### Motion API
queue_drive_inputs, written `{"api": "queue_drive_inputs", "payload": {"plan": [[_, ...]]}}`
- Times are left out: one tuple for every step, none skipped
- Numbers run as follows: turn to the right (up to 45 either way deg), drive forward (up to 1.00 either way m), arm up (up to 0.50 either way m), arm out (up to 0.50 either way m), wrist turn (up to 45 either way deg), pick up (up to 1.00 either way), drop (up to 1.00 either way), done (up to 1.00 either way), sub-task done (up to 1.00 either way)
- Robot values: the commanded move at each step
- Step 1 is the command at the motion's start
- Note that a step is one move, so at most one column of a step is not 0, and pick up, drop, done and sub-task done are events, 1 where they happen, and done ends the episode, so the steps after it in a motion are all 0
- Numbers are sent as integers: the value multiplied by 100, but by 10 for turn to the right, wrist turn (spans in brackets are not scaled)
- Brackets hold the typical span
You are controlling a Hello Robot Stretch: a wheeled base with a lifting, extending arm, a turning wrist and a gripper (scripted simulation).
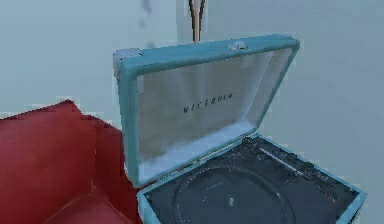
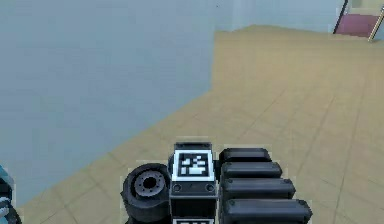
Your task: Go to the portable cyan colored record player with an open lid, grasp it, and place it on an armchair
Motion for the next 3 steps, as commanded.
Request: {"api": "queue_drive_inputs", "payload": {"plan": [[-450,0,0,0,0,0,0,0,0],[-60,0,0,0,0,0,0,0,0],[450,0,0,0,0,0,0,0,0]]}}
